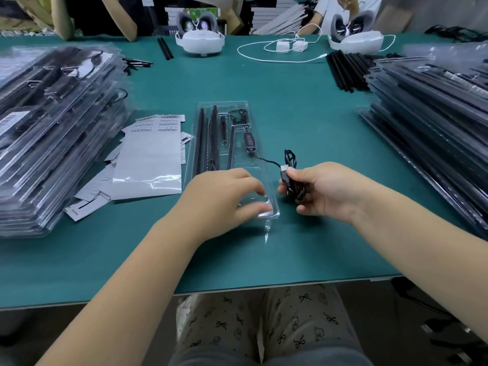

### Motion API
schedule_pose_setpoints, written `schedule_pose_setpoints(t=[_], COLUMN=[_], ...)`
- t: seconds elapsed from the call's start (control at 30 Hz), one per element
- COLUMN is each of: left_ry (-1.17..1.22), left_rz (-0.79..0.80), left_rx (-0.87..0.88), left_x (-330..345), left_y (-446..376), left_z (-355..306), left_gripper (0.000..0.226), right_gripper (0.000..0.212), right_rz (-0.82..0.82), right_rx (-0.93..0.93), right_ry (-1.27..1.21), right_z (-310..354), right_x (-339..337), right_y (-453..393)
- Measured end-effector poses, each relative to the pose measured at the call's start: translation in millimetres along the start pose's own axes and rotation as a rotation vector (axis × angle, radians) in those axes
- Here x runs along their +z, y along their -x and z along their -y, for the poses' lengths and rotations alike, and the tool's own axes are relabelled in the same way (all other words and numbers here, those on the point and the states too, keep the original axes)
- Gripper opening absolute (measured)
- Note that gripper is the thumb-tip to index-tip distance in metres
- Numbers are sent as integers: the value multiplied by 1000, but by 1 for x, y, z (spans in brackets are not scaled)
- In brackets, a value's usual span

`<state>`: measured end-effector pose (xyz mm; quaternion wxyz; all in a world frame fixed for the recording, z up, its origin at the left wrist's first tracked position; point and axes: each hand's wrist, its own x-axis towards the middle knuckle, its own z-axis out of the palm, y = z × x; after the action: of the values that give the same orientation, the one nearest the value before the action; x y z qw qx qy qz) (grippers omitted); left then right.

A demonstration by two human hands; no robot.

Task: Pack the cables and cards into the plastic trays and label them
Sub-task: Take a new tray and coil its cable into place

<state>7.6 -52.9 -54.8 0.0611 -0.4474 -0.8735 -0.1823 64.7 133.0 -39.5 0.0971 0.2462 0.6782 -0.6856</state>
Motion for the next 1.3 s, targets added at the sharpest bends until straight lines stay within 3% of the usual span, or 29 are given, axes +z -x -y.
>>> schedule_pose_setpoints(t=[0.1, 0.37, 0.63, 0.77, 0.87, 1.13, 1.3], left_ry=[-105, 24, -172, -279, -188, 276, 633], left_rz=[84, 134, 210, 79, -57, -239, -346], left_rx=[-16, -78, 26, 151, 195, -118, -217], left_x=[2, -7, -11, -7, -8, 5, 14], left_y=[0, -11, -12, -6, -2, 10, 13], left_z=[-6, -10, -19, -17, -13, 7, 13], left_gripper=[65, 30, 29, 38, 28, 24, 31], right_gripper=[18, 18, 17, 17, 17, 15, 25], right_rz=[14, 51, 59, 79, 110, 34, -46], right_rx=[-3, 8, 13, 29, 53, 12, -86], right_ry=[6, 87, 78, 69, 45, 70, 262], right_z=[-1, 2, 1, 2, 4, 3, -1], right_x=[-1, 1, -1, -4, -6, 2, 20], right_y=[0, -1, -1, -2, -3, -5, -5])
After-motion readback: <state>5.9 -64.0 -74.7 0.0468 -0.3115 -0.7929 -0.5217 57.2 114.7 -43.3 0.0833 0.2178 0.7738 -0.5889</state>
